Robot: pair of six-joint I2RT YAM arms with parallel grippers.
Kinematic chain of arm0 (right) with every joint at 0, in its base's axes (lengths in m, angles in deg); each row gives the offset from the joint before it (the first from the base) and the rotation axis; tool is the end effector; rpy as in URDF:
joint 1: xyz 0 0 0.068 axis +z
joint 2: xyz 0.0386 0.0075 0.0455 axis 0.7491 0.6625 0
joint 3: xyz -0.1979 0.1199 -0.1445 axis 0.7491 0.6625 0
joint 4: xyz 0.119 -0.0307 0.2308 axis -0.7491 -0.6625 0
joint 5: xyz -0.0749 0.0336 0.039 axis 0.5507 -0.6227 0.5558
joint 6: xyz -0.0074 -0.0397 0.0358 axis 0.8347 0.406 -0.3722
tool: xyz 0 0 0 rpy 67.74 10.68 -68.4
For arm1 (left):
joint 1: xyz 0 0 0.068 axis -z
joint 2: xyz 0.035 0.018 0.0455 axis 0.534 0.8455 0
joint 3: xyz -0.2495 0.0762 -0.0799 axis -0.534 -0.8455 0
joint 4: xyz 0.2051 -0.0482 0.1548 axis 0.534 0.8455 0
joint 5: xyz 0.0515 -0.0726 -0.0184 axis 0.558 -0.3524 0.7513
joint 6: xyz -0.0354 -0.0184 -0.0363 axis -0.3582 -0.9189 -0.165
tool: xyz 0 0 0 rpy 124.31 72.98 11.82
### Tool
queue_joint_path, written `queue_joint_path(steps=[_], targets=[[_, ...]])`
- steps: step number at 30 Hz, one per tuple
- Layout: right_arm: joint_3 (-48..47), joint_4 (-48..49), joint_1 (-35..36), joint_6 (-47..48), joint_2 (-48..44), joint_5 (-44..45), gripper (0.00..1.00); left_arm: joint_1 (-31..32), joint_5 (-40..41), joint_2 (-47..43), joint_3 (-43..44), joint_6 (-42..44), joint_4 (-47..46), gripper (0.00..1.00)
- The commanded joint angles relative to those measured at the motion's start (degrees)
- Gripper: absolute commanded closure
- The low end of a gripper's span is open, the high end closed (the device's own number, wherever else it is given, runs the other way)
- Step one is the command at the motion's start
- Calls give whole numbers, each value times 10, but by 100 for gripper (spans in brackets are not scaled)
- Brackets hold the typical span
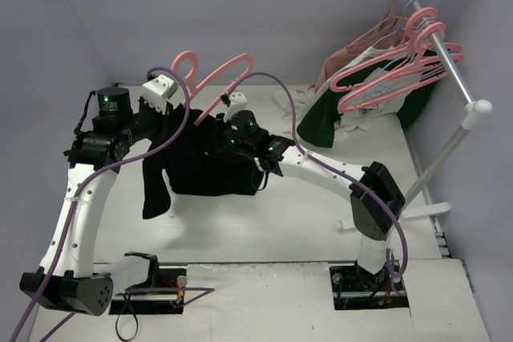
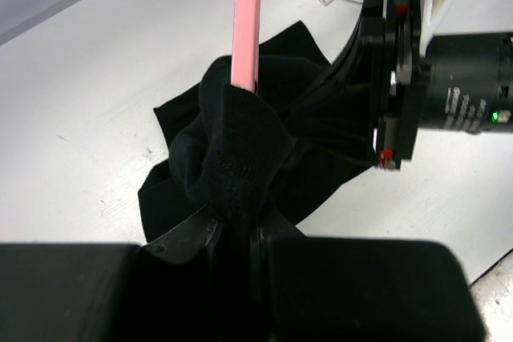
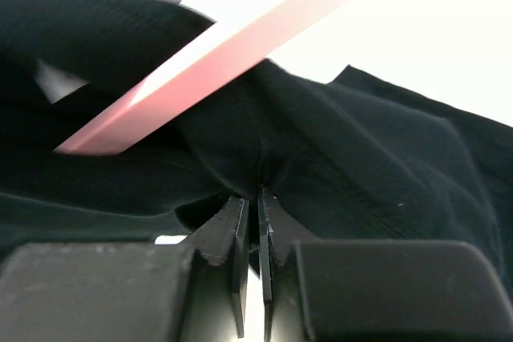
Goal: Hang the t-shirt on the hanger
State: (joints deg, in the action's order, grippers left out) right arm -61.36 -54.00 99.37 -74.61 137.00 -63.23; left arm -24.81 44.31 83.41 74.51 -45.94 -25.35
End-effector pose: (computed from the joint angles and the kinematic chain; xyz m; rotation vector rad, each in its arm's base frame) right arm 0.2783 0.3419 0.3172 -0.3754 1.7364 0.9978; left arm 0.2228 -0.0478 0.4325 0.6162 1.8773 -0.5308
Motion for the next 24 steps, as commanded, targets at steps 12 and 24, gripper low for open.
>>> queue_joint_path(steps=[12,24], targets=[[33,-22,-190,52,-121,-25,100,5,-108,-56,16,71,-16,100],[15,-78,-306,71,-140,-94,100,4,-80,-71,-28,113,-9,100]])
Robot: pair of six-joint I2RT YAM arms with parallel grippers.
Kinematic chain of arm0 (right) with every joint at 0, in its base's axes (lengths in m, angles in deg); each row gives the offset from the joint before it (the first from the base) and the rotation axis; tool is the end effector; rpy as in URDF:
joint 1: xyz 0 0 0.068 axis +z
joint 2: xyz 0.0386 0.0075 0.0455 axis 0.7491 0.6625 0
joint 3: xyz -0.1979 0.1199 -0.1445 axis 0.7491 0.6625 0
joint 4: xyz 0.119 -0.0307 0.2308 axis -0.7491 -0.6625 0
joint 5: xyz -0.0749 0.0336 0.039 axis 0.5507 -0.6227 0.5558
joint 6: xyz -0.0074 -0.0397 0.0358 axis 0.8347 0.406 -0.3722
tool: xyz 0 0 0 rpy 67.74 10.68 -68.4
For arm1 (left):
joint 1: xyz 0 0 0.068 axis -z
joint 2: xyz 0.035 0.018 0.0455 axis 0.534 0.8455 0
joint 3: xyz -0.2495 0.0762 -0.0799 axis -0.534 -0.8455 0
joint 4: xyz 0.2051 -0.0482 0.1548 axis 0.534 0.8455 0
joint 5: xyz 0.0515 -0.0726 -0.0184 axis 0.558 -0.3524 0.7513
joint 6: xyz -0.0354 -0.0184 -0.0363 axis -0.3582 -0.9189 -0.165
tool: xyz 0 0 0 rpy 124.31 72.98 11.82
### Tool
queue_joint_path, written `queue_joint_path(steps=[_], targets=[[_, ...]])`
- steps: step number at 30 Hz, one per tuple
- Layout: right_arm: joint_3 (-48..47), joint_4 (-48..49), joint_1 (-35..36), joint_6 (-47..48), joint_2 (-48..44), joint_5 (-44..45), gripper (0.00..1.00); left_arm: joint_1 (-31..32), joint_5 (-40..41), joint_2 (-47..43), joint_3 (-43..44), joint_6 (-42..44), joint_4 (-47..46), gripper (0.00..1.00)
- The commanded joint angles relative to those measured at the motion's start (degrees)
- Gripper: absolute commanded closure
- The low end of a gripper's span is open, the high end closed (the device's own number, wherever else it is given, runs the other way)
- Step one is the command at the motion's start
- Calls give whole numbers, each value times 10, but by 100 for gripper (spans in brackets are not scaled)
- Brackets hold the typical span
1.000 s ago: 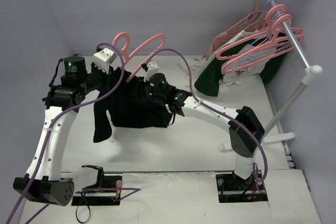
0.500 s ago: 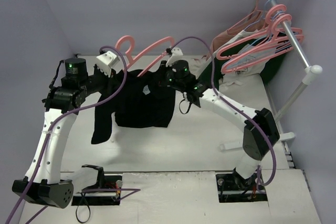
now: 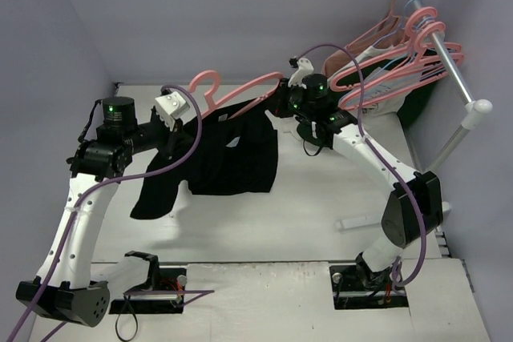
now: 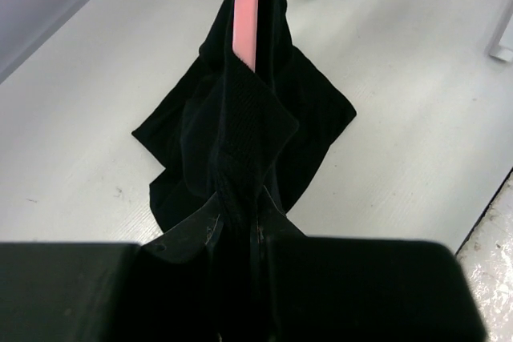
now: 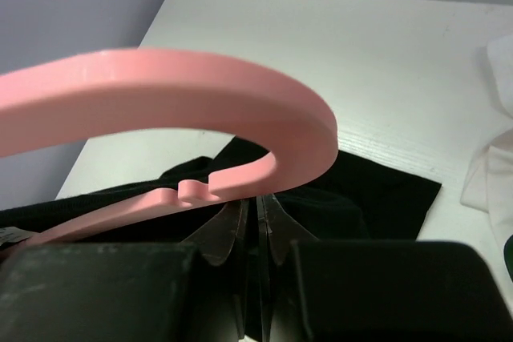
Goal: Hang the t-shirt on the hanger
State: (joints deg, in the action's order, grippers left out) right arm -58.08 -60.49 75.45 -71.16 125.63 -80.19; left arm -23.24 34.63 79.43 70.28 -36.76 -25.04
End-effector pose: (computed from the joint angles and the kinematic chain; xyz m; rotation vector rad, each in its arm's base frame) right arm 0.3441 0.1864 0.3632 -0.2942 1.6959 0.8946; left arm 0.2013 -0.0556 0.4241 0.8755 1.7418 -0.6137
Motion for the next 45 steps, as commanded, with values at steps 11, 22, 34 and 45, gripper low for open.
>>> queue_joint_path(steps=[11,22,34,45], targets=[[-51,-49,-131,67,-26,53,100,-13,115,-43,-24,42,1,100],[-71,-64,-143,106,-17,-20,100,-21,97,-47,-56,41,-17,100],[-5,-64,-85,126,-21,-63,46,-16,42,-29,-64,-16,-120,100],[13,-80,-124,263,-114,-166,26,-21,42,36,-13,61,-82,100]])
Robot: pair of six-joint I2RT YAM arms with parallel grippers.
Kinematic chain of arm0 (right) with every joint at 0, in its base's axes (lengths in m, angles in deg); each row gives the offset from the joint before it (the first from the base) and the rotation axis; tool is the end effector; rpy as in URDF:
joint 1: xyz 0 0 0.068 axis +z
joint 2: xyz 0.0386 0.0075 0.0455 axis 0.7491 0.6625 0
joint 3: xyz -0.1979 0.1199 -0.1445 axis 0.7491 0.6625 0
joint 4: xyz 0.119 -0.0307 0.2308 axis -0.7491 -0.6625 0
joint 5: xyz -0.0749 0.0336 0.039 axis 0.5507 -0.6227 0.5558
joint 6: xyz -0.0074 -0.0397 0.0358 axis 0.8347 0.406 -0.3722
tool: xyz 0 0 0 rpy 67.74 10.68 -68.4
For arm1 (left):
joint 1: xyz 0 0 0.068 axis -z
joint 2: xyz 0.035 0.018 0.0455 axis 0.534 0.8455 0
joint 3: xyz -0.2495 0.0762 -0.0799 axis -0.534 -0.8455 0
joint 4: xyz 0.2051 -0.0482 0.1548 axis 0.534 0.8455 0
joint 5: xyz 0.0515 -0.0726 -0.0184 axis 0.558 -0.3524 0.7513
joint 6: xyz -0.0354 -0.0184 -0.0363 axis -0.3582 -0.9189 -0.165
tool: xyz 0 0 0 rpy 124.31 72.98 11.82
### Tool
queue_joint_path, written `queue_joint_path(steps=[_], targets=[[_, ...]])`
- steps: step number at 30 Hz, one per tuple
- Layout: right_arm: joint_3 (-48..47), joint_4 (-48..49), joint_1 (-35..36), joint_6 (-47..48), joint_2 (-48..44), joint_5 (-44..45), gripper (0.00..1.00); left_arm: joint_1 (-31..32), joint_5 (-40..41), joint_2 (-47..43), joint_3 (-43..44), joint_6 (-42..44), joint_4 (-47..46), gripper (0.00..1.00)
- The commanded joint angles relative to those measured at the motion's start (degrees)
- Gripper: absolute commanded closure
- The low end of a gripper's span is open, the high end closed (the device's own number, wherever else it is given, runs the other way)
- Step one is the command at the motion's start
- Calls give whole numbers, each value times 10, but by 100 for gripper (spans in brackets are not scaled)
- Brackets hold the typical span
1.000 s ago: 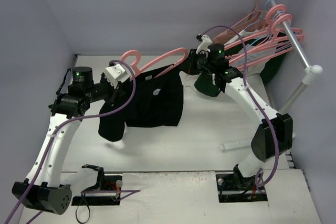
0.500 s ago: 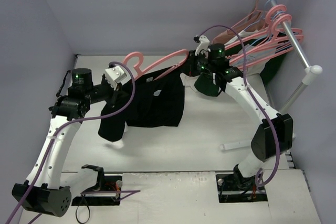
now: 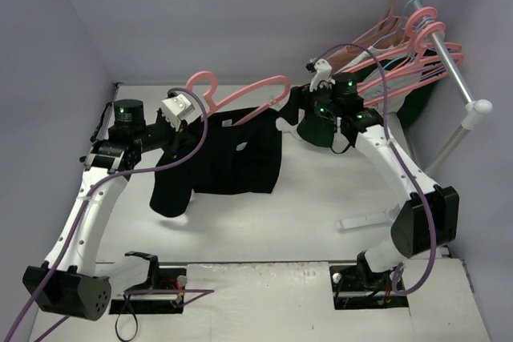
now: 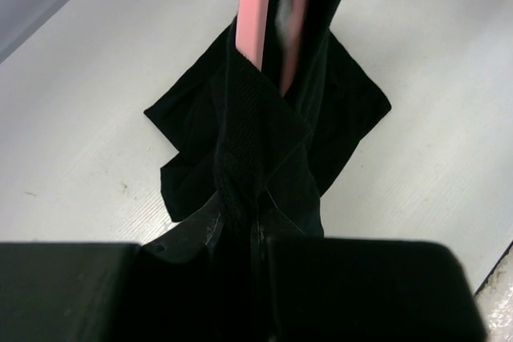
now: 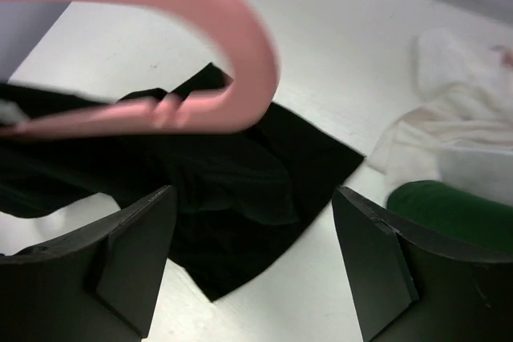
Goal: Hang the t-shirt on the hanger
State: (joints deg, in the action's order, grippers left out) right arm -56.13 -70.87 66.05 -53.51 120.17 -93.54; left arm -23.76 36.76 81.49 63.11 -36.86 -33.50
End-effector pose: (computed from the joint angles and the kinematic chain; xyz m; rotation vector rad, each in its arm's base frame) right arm 0.3388 0.1259 0.3663 -0.5754 1.7049 0.7486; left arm 0.2269 -0.0565 0.3898 0.8454 1.7746 -0.5776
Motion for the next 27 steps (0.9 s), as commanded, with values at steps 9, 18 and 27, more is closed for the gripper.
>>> queue_joint_path(steps=[9,18,27], targets=[[-28,23,-34,141,-56,-152,23,-37,-38,56,118,123,33,100],[-159,22,-31,199,3,-226,23,-37,-120,66,140,216,136,100],[-175,21,-15,197,35,-322,26,-38,-151,68,136,226,158,100]])
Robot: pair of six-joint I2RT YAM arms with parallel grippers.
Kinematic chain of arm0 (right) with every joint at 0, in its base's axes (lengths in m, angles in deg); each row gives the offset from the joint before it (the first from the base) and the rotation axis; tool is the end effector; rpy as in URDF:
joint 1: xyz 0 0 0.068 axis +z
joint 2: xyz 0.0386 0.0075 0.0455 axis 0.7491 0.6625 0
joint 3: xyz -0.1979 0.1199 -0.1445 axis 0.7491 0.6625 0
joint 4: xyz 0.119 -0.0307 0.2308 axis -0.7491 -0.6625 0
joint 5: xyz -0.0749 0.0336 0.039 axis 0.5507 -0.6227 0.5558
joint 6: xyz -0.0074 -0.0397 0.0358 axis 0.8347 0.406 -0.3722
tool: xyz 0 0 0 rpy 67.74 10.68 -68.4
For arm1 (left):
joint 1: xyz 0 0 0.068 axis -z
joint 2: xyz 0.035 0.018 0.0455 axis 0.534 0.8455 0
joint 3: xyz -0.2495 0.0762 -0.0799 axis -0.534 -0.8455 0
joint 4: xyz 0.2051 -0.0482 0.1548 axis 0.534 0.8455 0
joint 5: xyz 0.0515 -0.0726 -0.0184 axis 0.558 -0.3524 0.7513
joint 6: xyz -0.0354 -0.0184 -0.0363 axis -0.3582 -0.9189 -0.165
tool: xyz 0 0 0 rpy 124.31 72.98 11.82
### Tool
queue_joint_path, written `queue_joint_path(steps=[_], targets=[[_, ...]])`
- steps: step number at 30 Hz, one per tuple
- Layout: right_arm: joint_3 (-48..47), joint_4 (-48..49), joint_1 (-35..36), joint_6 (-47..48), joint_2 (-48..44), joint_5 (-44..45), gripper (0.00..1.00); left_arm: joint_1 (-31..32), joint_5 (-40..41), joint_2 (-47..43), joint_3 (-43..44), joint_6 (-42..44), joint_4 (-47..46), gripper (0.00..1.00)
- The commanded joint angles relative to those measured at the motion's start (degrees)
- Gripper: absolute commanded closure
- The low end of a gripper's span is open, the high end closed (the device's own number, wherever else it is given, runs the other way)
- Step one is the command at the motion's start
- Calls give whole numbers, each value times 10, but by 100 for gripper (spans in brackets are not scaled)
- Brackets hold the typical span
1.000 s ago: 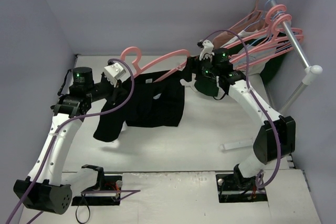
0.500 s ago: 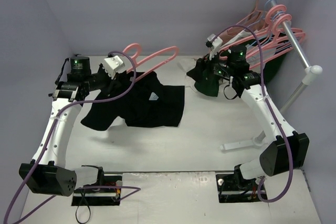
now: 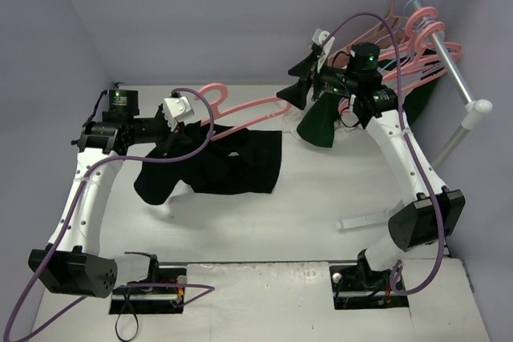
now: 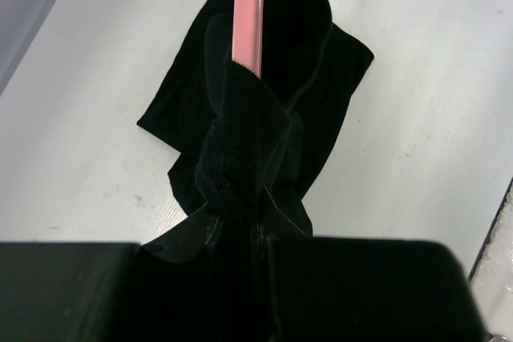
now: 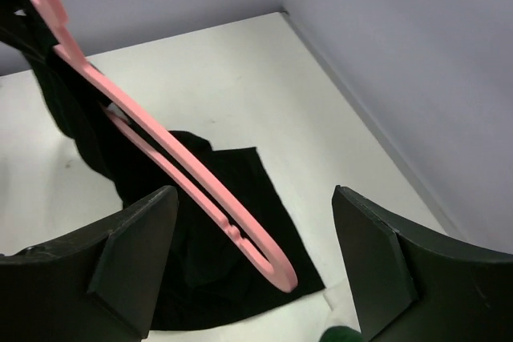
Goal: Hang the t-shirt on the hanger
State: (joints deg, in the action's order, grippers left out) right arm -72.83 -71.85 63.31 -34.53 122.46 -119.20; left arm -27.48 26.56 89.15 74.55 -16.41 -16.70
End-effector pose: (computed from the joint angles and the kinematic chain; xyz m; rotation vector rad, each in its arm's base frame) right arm 0.3331 0.1185 0.4531 -1.0930 1.1662 0.7542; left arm 0.2404 -0.0471 0.4020 1.1373 1.7065 -0.6011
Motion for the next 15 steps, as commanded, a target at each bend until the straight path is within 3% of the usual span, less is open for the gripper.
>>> queue_joint_path(steps=[1,11,15], targets=[[2,30,21,10,14,-67,26,-1,-60,-10,21,23,-10,100],[26,27,49,12,40,-106,31,0,-95,-13,11,24,-4,100],[43,26,60,15,38,-106,48,1,-102,-11,10,26,-4,100]])
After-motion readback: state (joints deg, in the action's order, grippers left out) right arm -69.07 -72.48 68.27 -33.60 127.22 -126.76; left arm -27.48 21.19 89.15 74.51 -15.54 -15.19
